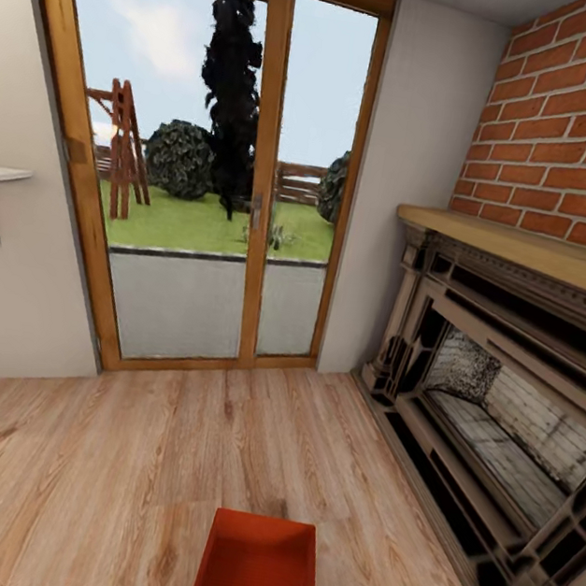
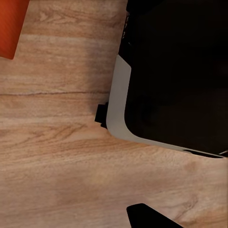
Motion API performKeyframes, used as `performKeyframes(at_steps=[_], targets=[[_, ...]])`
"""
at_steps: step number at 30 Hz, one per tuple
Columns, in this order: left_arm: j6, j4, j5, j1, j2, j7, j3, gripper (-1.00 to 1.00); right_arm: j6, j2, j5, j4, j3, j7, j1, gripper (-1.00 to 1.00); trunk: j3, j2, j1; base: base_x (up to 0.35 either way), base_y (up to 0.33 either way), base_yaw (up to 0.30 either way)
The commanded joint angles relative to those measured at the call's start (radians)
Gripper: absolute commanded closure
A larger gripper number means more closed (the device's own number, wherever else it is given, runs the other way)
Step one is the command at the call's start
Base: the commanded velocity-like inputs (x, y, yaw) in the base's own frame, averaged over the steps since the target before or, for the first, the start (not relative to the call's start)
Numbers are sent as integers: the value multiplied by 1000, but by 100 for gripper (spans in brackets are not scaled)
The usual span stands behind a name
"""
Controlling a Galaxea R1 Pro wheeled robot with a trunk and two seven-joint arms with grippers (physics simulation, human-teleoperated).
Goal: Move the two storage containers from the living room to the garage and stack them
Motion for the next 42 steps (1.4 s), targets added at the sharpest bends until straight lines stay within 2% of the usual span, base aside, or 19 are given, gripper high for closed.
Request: performKeyframes(at_steps=[1, 25, 42], targets=[[-2, 0, 8, -1, 0, 2, -8, -100, -6, 0, -7, 3, 8, -2, -1, -100, -3, -1, 0, 0, 0, 0], [-2, 0, 8, 0, 0, 2, -8, -100, -6, 0, -7, 3, 8, -2, -1, -100, -41, -1, 0, 0, 0, 0], [-2, 0, 8, 0, 0, 2, -8, -100, -6, 0, -7, 3, 8, -2, -1, -100, -68, -1, 0, 0, -86, 0]])
